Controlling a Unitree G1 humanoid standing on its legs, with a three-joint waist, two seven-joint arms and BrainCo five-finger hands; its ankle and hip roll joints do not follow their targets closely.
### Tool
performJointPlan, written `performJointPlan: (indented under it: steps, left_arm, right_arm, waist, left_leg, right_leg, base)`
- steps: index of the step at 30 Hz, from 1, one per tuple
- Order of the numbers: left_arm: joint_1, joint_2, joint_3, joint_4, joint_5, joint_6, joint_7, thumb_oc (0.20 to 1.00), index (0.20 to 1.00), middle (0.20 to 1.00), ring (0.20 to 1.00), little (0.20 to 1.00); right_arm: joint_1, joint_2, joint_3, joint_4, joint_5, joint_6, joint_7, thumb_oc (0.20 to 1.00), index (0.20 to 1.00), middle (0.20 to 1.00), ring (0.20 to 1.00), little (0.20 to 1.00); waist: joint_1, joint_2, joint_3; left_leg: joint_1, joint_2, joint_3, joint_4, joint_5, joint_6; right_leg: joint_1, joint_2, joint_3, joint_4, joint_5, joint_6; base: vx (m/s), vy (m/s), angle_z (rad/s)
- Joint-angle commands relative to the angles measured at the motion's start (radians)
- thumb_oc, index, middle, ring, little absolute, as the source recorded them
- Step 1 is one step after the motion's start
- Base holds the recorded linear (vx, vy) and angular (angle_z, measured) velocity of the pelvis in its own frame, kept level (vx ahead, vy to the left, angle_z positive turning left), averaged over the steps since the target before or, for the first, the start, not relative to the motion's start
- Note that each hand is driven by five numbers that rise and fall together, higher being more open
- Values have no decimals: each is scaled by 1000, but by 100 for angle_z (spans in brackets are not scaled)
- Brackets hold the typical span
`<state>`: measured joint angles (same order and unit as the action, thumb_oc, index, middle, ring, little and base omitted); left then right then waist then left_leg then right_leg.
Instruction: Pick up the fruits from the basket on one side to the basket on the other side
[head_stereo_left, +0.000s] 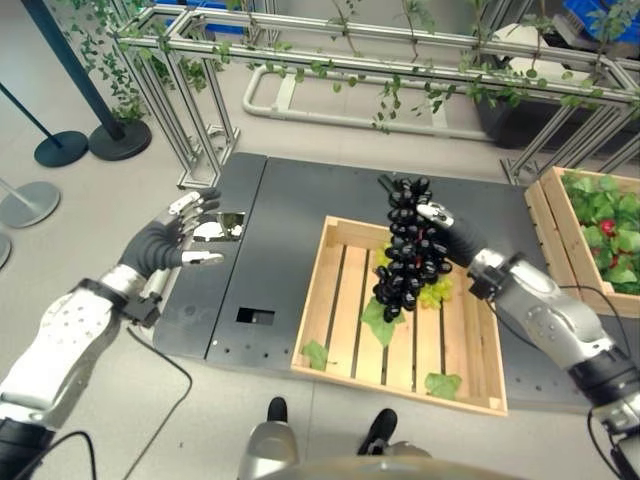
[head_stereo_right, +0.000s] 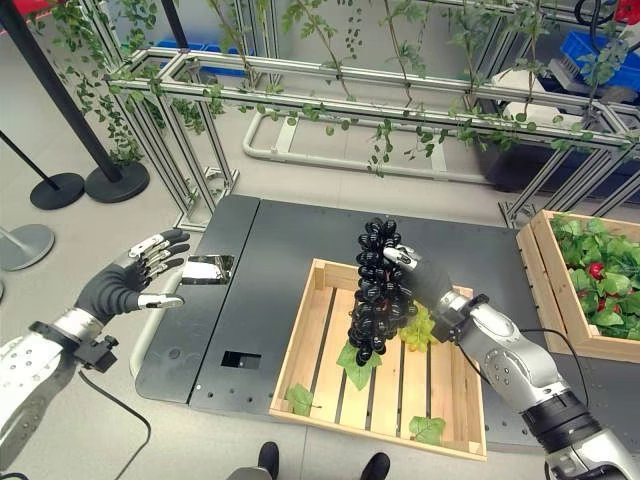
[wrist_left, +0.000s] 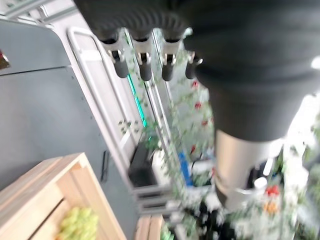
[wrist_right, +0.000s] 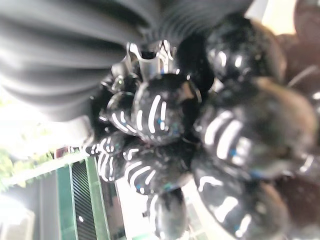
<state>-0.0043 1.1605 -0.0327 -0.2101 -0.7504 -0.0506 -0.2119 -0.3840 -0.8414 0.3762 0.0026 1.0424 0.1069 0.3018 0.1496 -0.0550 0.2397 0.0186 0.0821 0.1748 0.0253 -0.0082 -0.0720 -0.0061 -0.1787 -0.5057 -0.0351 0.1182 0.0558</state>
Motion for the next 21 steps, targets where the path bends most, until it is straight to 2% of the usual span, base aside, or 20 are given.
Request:
performJointPlan:
  steps: [1,3,4,5,8,13,21]
  left_arm:
    - [-86,91,-41,-10,-95,-15,-2,1000,1000,1000,1000,1000]
    - [-129,152,-76,11,-144,-13,3,1000,1000,1000,1000,1000]
    - [-134,152,-80,13,-144,-13,3,1000,1000,1000,1000,1000]
    - [-207,197,-140,45,-175,-9,7,1000,1000,1000,1000,1000]
    - [-302,222,-226,84,-206,-11,19,1000,1000,1000,1000,1000]
    - [-514,247,-441,124,-293,1,12,1000,1000,1000,1000,1000]
    - [-637,232,-605,99,-348,30,-52,1000,1000,1000,1000,1000]
  right_arm:
    - [-123,-23,45,-35,52,-60,-7,200,200,200,200,200]
    - [-160,-30,81,-20,61,-63,-12,200,200,200,200,200]
    - [-160,-30,80,-19,61,-63,-12,200,200,200,200,200]
    - [-211,-35,121,2,62,-69,-22,200,200,200,200,200]
    - [-260,-34,151,28,68,-81,-36,200,200,200,200,200]
    - [-369,-14,225,78,79,-102,-55,200,200,200,200,200]
    - [-416,49,279,75,79,-115,-39,200,200,200,200,200]
  waist:
    - [-14,-29,-49]
    - [-17,-27,-54]
    - [-16,-27,-54]
    - [-19,-27,-57]
    - [-15,-25,-60]
    - [-21,-20,-70]
    - [-34,-19,-81]
  left_leg:
    - [-19,-10,4,9,25,-21]
    - [-15,-10,6,9,27,-22]
    - [-14,-10,6,9,27,-22]
    - [-10,-9,6,9,27,-24]
    - [-7,-9,7,9,27,-26]
    - [3,-6,9,6,28,-30]
    - [10,-9,17,-2,27,-29]
  right_leg:
    - [53,-90,-33,17,48,174]
    - [56,-89,-33,17,49,176]
    - [56,-89,-33,17,49,176]
    - [60,-88,-33,17,50,178]
    - [63,-89,-35,17,51,180]
    - [70,-90,-39,17,52,182]
    - [68,-89,-32,18,50,181]
  base:
    - [11,-1,-9]
    - [11,-2,-2]
    - [0,0,0]
    - [0,0,0]
    - [0,0,0]
    - [0,0,-1]
    - [0,0,0]
